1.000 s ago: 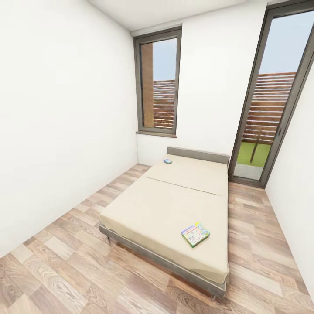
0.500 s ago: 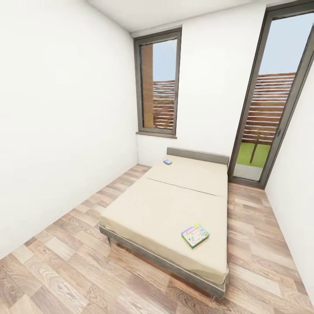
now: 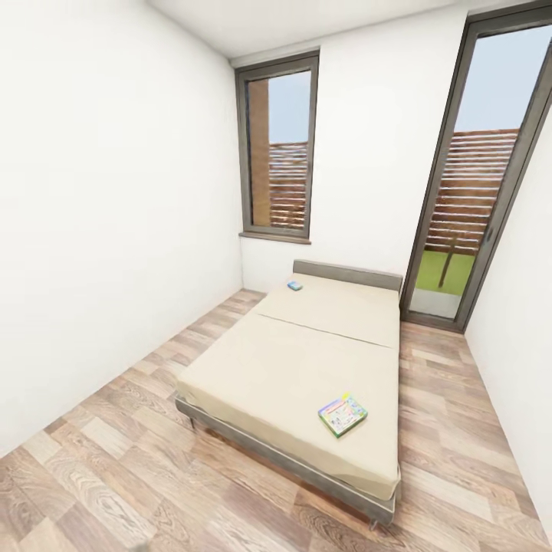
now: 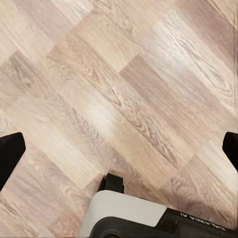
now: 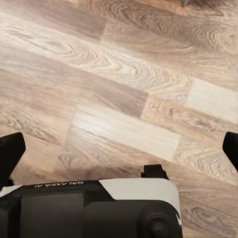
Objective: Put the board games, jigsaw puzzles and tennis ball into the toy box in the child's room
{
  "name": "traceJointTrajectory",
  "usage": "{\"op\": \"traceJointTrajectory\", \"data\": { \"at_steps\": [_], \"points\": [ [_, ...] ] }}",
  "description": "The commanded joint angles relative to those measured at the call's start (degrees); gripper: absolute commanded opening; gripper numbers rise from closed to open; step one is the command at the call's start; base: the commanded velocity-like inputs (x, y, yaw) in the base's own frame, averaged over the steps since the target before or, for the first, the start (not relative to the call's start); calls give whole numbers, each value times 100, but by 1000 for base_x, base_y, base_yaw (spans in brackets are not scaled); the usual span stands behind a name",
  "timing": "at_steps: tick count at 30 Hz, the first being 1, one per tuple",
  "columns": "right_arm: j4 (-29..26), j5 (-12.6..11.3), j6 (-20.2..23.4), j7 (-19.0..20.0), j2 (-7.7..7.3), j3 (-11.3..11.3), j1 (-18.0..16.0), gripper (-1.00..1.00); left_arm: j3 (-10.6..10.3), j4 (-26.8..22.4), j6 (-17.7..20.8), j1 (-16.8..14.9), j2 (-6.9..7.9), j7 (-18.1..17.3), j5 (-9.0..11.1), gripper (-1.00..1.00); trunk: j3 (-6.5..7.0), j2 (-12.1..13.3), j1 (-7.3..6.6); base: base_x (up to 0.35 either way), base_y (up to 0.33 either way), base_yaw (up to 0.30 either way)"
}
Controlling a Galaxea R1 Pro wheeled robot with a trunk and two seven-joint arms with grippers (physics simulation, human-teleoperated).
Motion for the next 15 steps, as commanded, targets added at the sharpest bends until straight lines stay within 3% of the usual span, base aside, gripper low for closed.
{"op": "traceJointTrajectory", "data": {
  "at_steps": [1, 15],
  "points": [
    [-5, -61, -4, -5, 3, -8, -23, 100, 40, -62, 42, -13, 12, 2, 16, 100, 8, 34, -21, 0, 0, 0],
    [-183, -5, -16, -4, 82, 50, -93, 100, -25, -609, 90, -58, 54, -82, -21, 100, 260, 595, -329, 0, 0, 0]
  ]
}}
